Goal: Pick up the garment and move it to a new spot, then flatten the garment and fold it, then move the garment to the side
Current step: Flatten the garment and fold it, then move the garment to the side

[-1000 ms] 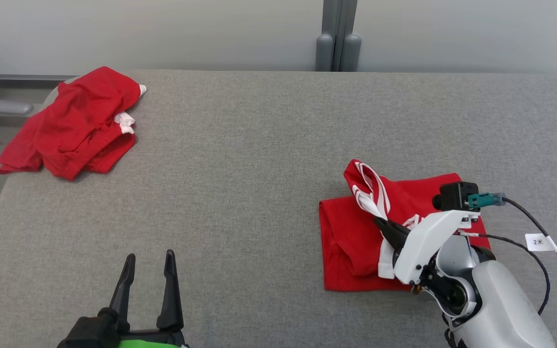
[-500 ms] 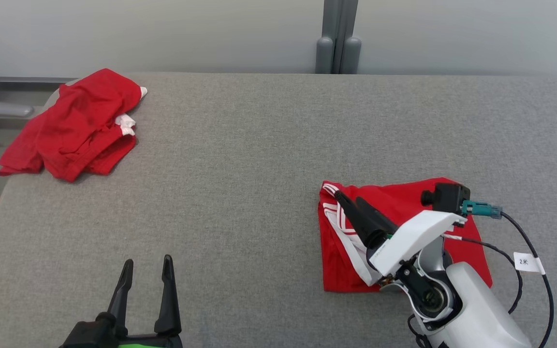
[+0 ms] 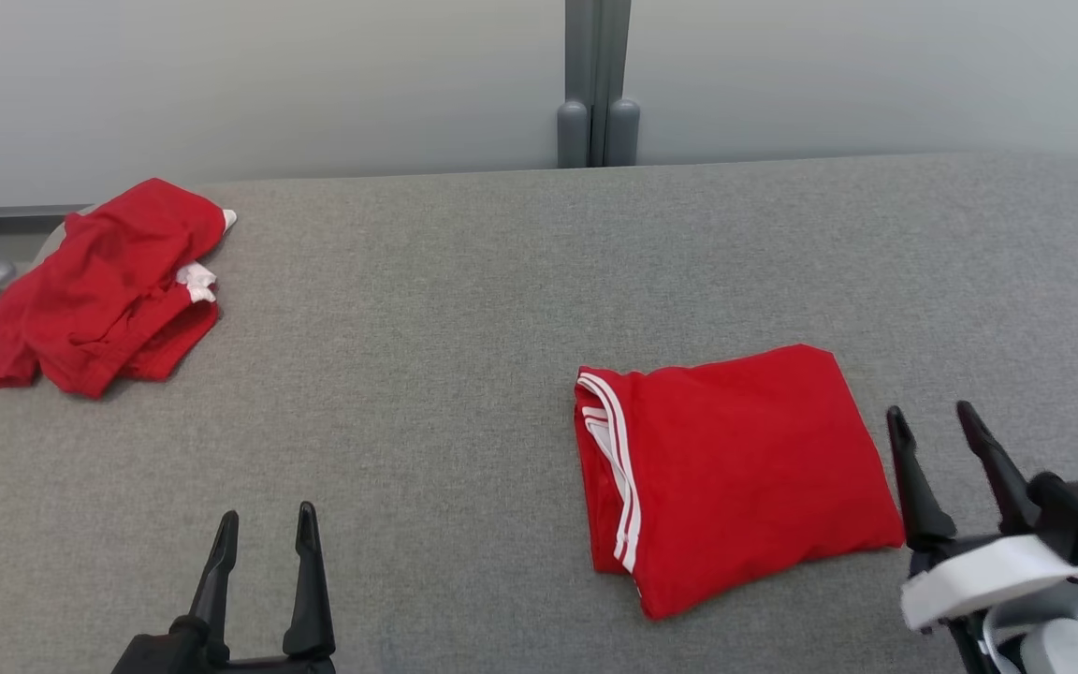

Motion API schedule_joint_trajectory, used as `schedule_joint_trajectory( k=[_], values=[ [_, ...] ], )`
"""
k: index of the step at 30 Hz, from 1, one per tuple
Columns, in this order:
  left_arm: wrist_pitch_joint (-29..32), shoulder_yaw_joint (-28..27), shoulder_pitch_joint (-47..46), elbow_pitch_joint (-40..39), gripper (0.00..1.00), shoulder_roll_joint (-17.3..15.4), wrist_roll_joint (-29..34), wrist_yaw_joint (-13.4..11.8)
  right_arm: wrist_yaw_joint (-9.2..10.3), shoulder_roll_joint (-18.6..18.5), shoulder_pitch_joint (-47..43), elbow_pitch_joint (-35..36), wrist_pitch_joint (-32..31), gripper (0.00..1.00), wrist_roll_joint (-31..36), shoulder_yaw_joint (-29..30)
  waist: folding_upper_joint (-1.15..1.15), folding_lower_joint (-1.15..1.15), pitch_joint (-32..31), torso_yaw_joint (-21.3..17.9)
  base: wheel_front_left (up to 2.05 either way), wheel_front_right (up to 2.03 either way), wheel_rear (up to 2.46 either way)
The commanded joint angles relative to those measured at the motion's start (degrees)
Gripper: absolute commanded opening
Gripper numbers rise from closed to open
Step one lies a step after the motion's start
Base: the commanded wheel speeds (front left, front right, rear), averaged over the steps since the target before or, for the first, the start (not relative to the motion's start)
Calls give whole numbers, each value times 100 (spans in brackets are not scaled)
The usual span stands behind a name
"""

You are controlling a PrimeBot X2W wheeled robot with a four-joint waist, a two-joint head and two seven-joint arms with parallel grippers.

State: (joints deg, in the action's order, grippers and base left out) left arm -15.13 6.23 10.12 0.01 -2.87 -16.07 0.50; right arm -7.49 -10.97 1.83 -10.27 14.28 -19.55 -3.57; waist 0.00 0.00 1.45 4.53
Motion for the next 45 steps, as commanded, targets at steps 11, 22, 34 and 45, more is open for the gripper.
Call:
schedule_joint_trajectory(
  k=[11,22,34,45],
  values=[
    [0,-236,245,-38,100,-7,462,187,4,243,-1188,1050,91,100,1522,1219,0,0,-236,-114,0,0,0],
    [0,-359,347,59,100,-7,566,329,4,415,-1254,983,93,100,1531,1122,0,0,-280,-115,0,0,0],
    [0,-326,256,74,100,-7,563,383,5,400,-911,717,92,100,1153,1005,0,0,-183,-107,0,0,0],
    [0,-89,-226,142,100,-7,590,503,4,-252,1392,-1317,-2805,100,-106,548,0,0,446,16,0,0,0]
  ],
)
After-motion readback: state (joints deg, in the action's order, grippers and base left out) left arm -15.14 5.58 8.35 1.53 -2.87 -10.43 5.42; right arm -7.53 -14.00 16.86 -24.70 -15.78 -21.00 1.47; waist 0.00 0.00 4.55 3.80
